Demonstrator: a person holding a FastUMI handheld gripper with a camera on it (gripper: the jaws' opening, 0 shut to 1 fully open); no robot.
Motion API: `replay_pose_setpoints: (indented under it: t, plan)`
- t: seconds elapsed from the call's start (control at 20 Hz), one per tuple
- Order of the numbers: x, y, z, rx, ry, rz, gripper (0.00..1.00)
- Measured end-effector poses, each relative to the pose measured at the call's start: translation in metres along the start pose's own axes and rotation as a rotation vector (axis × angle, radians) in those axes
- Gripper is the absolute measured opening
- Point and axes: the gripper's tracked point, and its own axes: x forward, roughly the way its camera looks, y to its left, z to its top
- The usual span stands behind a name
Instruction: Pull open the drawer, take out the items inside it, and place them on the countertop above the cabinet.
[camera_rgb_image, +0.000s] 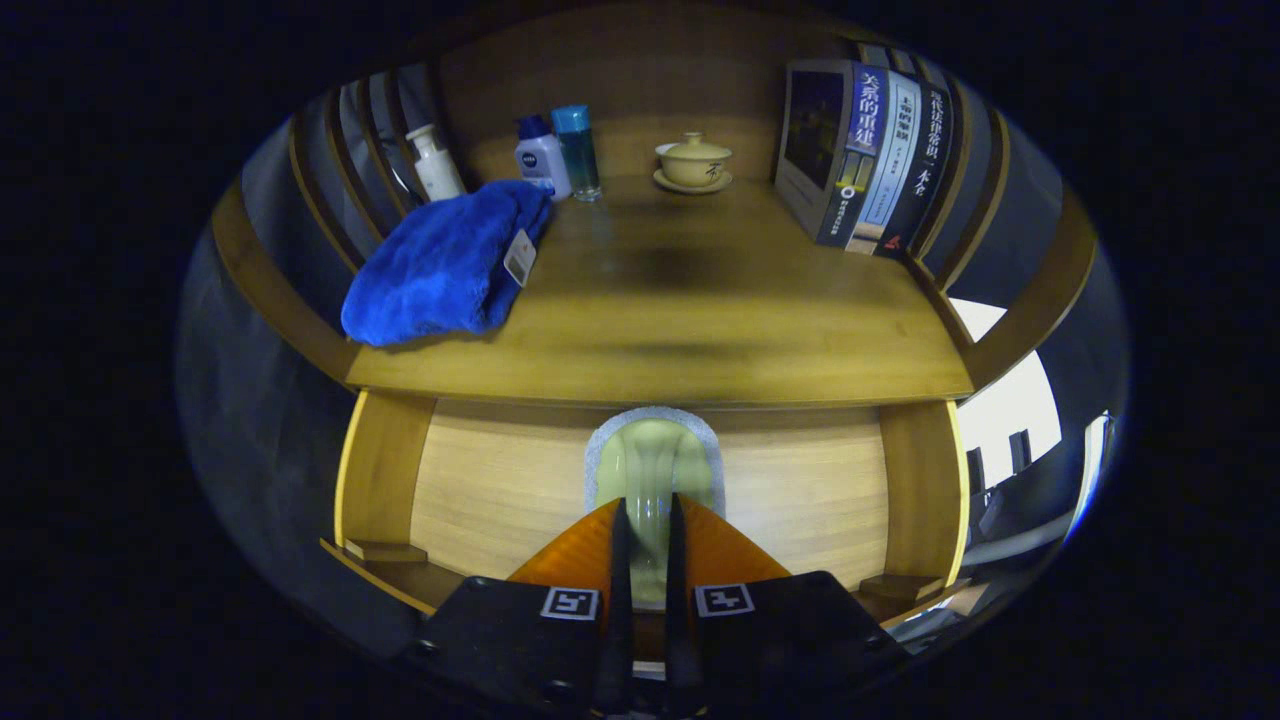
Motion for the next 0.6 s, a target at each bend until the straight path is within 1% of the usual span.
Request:
replay_pose_setpoints:
  t: [0.25, 0.4, 0.6]
  plan:
    - [-0.028, -0.002, 0.037, -0.032, -0.049, -0.02, 0.21]
    - [-0.028, 0.003, 0.061, -0.041, -0.069, -0.029, 0.21]
    - [-0.008, 0.004, 0.097, -0.031, -0.077, -0.042, 0.21]
